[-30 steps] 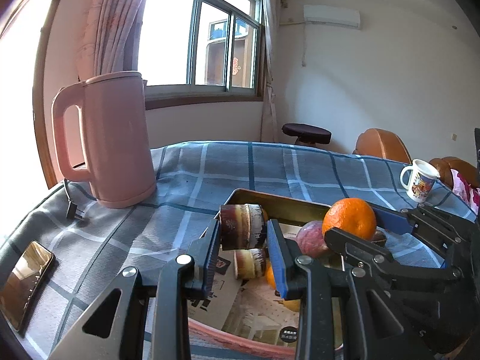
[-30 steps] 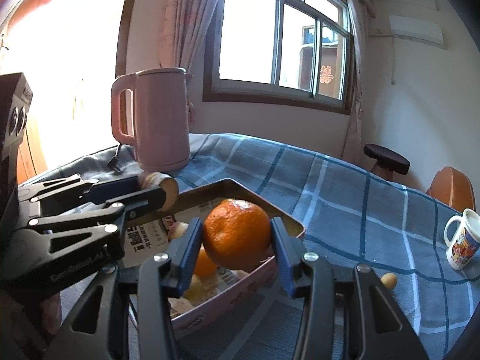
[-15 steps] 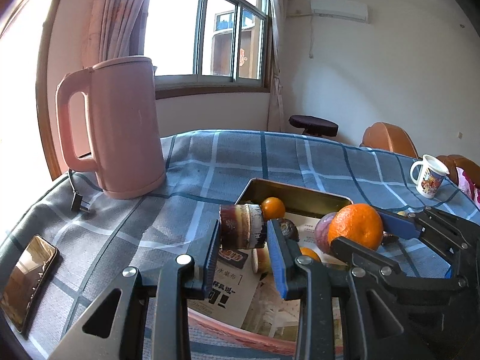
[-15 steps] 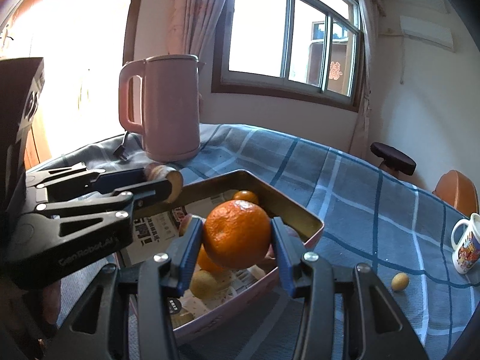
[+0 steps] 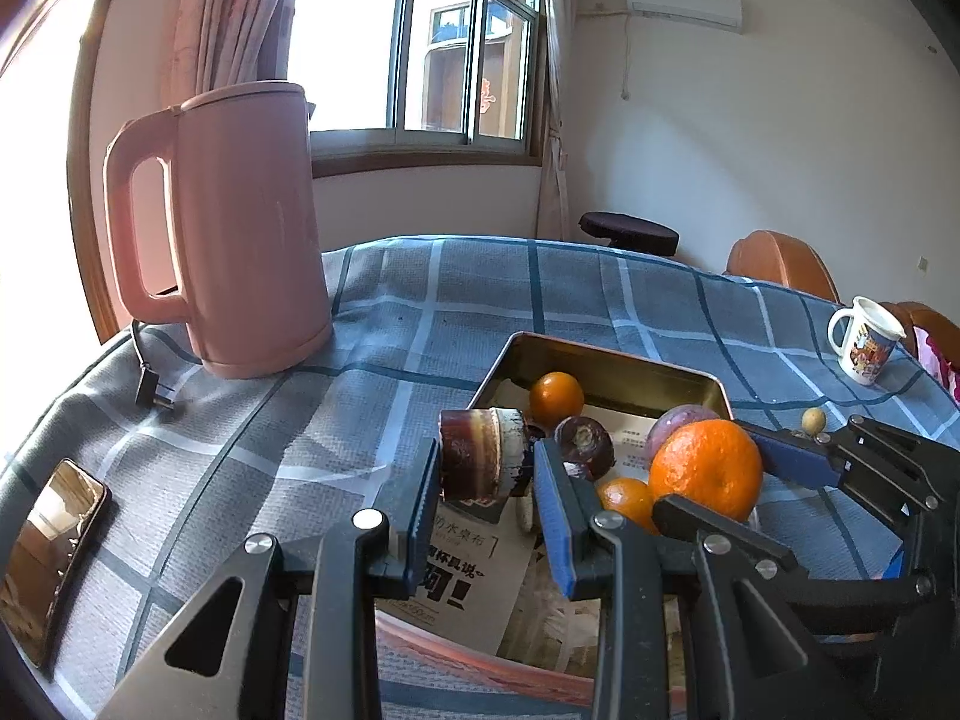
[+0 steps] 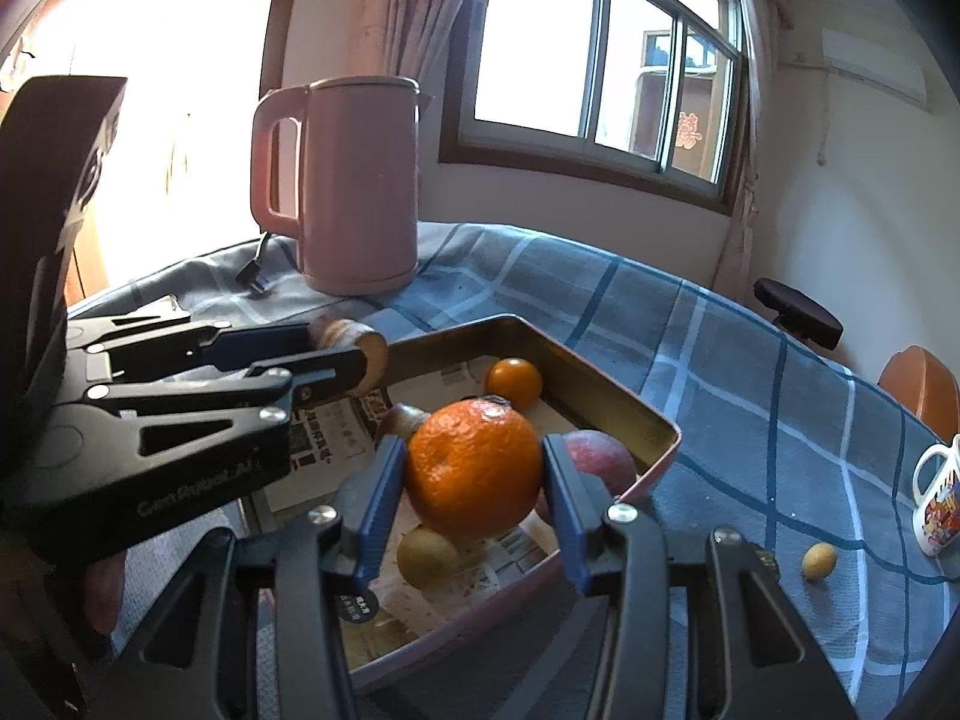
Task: Organize fruits
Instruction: 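Open right tool over the tin while left tool releases the cylinder piece into it, then grasp the dark brown round fruit with right tool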
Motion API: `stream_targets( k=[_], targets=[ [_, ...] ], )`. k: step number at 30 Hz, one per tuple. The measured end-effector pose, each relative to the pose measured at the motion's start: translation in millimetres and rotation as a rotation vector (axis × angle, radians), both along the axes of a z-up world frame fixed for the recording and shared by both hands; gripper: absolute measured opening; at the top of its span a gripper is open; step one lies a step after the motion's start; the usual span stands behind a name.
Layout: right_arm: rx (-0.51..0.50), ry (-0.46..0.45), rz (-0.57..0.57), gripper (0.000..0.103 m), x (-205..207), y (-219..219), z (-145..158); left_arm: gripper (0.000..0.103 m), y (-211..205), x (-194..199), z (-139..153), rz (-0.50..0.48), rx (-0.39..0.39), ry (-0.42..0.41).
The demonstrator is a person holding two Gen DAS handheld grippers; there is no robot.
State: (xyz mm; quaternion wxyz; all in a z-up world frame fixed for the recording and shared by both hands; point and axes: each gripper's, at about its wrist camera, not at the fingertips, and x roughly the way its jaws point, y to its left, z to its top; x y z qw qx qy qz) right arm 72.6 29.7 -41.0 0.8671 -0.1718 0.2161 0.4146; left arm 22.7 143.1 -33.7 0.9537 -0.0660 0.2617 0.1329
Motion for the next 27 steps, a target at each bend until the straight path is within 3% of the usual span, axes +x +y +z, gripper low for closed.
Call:
stream_targets(
  k=[14,16,18,20,23,27],
  targets=[
    [-0.048,0.031,0.03,0.051,-2.0,10.8,-6.7,0.035,1.9,-0.6,-0.7,0.003,-0.008,0.001],
    [-0.041,0.022,0.03,0.058,-4.0,9.5,-6.0,0.042,2.3,-1.8,-0.1,0.014,-0.008,-0.003],
    [-0.015,0.016,0.028,0.068,-5.6,4.1,-3.5,0.063,2.9,-4.7,1.4,0.022,-0.019,-0.021],
    [0.0,0.0,0.016,0.068,-6.7,-5.7,-0.1,0.07,1.3,-8.4,5.2,0.036,-0.011,-0.045],
    [0.01,-0.029,-0.024,0.068,-3.3,-26.2,5.7,0.07,-3.5,-11.1,12.1,0.025,-0.013,-0.071],
    [0.013,-0.044,-0.144,0.076,18.8,-70.8,12.1,0.074,-18.5,-7.4,15.5,0.009,-0.001,-0.084]
  ],
)
